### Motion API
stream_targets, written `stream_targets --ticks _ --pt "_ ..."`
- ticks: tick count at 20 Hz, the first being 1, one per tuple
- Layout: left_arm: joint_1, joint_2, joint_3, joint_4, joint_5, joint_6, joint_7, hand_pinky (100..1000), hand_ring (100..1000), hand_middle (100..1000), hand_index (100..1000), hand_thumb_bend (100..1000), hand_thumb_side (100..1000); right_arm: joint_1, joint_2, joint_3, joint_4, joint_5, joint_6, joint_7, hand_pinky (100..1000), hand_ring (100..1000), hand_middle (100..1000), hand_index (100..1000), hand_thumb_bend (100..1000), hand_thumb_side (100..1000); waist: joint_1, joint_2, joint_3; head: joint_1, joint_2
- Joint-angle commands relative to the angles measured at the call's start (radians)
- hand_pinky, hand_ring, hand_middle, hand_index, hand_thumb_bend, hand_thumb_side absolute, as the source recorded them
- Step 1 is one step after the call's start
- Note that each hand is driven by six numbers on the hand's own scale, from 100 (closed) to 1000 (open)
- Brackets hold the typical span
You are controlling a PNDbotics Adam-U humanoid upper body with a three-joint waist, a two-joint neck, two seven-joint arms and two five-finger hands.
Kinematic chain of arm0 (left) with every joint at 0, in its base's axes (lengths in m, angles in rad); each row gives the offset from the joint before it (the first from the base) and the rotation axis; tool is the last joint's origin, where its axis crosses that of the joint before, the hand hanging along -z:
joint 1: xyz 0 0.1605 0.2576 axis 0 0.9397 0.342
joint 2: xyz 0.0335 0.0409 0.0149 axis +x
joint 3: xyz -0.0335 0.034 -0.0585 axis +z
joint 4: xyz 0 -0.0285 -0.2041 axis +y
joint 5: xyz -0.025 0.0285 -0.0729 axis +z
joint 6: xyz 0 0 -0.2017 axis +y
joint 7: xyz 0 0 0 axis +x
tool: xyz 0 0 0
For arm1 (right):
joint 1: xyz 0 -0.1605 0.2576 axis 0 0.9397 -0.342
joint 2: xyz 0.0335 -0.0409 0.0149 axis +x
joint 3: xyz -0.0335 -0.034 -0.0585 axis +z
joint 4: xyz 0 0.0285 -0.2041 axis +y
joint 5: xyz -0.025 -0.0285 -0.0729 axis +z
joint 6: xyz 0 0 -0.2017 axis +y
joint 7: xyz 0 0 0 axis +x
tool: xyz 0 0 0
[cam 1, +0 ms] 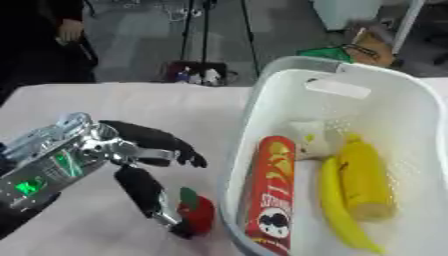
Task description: Pick up objects on the table and place them in the box.
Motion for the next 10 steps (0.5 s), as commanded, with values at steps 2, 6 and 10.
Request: stream_targets --ticks 2,6,10 --pt "-0.024 -0.002 -0.009 0.024 0.001 0.012 -0.010 922 908 896 1000 854 695 -0.006 -0.013 -0.001 -0.017 -0.006 0.000 0.005 335 392 401 518 100 800 0.000 -0.015 -0.002 0.005 -0.014" --pt "-0.028 -0.016 -0.028 0.064 -0.003 0.003 -0.010 890 907 888 1000 852 681 -0.006 -0.012 -0.001 -0.017 -0.007 -0.001 0.006 335 392 401 518 100 800 0.001 -0.014 -0.006 0.006 -0.015" --pt "-0.033 -0.029 -0.040 0.094 -0.017 -0.010 -0.010 887 907 885 1000 849 680 -0.007 -0.012 0.000 -0.017 -0.008 -0.001 0.007 335 392 401 518 100 800 0.002 -0.013 -0.006 0.007 -0.017"
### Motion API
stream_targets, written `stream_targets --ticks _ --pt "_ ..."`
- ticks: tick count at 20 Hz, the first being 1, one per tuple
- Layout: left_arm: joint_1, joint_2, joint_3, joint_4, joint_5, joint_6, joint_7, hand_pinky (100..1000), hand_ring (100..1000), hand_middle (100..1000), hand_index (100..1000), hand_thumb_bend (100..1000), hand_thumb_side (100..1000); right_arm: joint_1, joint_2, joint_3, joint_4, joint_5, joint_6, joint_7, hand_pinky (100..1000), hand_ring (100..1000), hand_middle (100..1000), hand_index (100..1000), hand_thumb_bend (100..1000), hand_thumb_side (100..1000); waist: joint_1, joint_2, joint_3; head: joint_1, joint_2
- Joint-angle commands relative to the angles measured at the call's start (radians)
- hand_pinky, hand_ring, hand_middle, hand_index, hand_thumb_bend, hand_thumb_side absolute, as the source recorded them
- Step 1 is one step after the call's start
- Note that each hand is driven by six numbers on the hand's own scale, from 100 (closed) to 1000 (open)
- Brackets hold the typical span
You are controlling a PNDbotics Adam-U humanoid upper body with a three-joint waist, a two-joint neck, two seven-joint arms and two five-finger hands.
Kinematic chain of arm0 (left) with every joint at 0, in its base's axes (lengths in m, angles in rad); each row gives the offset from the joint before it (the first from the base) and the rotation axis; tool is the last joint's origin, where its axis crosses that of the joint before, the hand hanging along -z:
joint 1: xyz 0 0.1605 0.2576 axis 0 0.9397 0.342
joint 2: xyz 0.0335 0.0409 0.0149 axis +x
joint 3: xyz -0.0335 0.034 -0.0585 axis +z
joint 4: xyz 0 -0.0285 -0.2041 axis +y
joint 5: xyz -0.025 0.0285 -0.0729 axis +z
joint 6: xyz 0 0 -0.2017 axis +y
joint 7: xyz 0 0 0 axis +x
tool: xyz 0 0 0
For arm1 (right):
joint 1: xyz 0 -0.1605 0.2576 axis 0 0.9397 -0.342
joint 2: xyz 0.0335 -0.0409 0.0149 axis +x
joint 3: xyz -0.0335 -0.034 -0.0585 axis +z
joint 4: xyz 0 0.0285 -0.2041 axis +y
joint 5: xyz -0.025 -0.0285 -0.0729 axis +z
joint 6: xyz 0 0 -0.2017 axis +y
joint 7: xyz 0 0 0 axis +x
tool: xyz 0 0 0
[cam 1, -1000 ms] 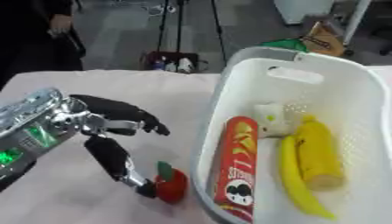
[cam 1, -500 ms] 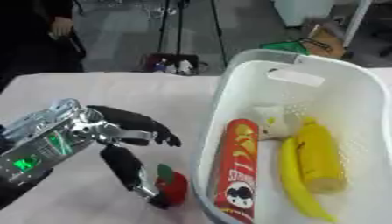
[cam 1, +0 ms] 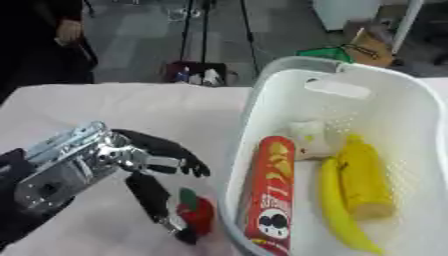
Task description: Pick up objects on the table and place them in the box.
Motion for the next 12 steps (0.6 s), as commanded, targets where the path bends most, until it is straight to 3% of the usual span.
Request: stream_targets --ticks 1,12 --pt "-0.022 0.004 -0.001 0.017 -0.014 -0.006 -0.008 886 907 884 1000 843 682 -0.007 -0.012 -0.001 -0.017 -0.007 -0.002 0.005 335 392 401 518 100 801 0.000 -0.015 0.000 0.003 -0.010" --pt "-0.024 -0.030 -0.021 0.070 -0.022 -0.046 -0.008 882 900 873 1000 827 700 -0.007 -0.009 -0.001 -0.017 -0.007 -0.002 0.006 336 393 401 519 100 801 0.000 -0.013 -0.004 0.009 -0.016"
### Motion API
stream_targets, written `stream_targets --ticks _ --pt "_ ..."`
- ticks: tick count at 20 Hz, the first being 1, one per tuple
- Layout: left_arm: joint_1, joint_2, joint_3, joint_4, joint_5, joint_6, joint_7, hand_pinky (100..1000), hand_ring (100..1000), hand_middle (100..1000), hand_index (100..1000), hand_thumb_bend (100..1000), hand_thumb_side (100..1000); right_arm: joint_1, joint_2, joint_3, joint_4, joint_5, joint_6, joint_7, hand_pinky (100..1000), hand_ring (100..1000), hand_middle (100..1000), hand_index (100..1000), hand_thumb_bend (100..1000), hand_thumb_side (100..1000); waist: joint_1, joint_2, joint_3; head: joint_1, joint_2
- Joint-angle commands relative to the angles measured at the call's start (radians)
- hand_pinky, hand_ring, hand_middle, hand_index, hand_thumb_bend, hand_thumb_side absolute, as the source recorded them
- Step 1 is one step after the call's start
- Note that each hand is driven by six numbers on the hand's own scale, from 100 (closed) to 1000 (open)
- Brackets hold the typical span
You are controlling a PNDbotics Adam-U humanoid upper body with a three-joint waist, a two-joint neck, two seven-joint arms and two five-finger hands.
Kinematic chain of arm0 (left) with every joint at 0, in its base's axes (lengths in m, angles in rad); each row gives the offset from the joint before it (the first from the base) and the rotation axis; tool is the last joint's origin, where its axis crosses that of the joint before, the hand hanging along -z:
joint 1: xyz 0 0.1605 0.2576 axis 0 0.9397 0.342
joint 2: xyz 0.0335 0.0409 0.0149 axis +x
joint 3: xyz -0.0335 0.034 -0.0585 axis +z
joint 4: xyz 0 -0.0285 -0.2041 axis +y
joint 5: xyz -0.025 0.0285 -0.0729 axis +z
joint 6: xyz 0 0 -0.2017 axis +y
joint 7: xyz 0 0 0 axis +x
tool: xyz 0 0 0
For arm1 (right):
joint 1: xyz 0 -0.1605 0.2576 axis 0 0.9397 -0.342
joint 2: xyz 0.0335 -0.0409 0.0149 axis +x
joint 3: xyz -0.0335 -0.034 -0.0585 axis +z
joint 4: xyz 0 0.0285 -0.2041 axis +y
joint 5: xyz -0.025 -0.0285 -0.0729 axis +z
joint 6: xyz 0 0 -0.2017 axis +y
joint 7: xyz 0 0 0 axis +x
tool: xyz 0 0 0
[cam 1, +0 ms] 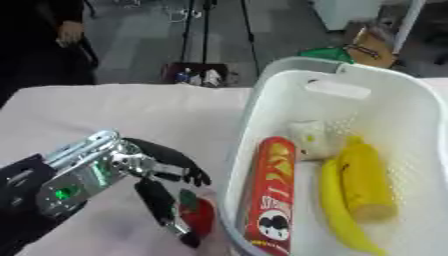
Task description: Pick up objects on the table and place them in the box.
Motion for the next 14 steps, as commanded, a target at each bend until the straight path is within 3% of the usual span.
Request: stream_targets --ticks 1,7,14 --pt "-0.018 0.008 0.006 0.007 -0.005 -0.007 -0.004 880 898 870 1000 827 701 -0.006 -0.009 -0.001 -0.017 -0.007 -0.001 0.004 336 393 401 519 100 801 -0.003 -0.015 -0.002 0.005 -0.012" --pt "-0.011 0.000 0.006 0.013 0.002 -0.007 -0.004 847 841 807 998 822 697 -0.006 -0.007 -0.002 -0.017 -0.007 -0.001 0.004 337 393 401 519 100 800 -0.004 -0.014 -0.002 0.008 -0.015" --pt "-0.001 -0.009 -0.008 0.027 -0.031 -0.009 -0.004 803 811 794 990 796 698 -0.006 -0.005 -0.001 -0.017 -0.008 -0.001 0.005 338 393 401 519 100 798 -0.006 -0.012 -0.005 0.013 -0.020"
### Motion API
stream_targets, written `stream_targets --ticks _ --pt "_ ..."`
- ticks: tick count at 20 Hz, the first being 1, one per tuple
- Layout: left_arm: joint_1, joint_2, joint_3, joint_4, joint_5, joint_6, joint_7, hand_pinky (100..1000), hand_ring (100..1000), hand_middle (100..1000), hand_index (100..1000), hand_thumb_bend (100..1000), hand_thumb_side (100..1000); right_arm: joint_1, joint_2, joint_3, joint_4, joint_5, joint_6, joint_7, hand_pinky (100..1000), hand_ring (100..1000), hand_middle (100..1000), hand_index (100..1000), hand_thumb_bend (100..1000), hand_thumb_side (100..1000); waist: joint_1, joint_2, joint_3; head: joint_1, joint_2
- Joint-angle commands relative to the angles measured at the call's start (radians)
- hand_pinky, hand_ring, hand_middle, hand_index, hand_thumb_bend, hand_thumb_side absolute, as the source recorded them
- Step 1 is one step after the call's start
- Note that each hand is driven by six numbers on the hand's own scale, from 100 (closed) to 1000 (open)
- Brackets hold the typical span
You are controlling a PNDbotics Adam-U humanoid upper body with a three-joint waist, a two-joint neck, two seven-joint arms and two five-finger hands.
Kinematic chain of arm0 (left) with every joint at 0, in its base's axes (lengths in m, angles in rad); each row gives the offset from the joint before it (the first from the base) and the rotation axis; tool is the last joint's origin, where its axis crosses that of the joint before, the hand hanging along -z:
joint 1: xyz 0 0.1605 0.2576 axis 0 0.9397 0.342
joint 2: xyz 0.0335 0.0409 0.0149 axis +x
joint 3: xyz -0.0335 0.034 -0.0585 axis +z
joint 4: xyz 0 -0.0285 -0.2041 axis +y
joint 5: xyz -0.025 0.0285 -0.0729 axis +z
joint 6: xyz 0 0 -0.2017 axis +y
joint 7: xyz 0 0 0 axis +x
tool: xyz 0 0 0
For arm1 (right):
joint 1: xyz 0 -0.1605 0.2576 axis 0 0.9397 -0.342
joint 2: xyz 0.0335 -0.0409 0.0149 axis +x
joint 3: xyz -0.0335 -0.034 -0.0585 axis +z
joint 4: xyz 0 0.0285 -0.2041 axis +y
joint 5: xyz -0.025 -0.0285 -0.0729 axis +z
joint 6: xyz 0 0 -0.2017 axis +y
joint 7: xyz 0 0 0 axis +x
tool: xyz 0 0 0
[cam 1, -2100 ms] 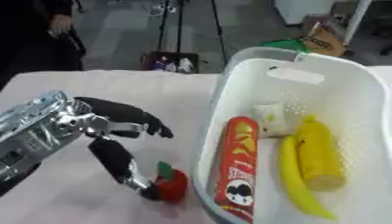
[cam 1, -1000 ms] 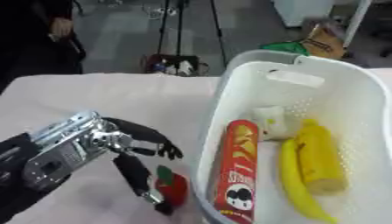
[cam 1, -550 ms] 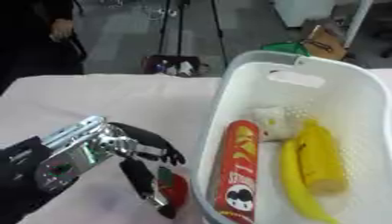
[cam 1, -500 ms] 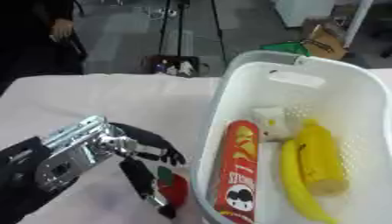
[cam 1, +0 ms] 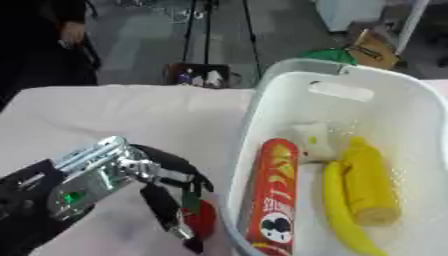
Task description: Pick up objects on the table and place them in the box.
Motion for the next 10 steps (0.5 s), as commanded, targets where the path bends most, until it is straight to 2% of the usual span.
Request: stream_targets --ticks 1,10 --pt "-0.010 0.006 0.005 0.000 -0.027 -0.003 -0.004 798 809 792 986 794 700 -0.006 -0.012 -0.001 -0.017 -0.008 -0.001 0.005 338 393 401 519 100 798 -0.003 -0.015 -0.001 0.005 -0.015" --pt "-0.010 -0.012 -0.005 0.020 -0.122 -0.051 -0.004 769 818 819 957 747 697 -0.005 -0.009 0.000 -0.017 -0.009 -0.001 0.008 338 393 401 520 100 799 -0.004 -0.013 -0.002 0.007 -0.019"
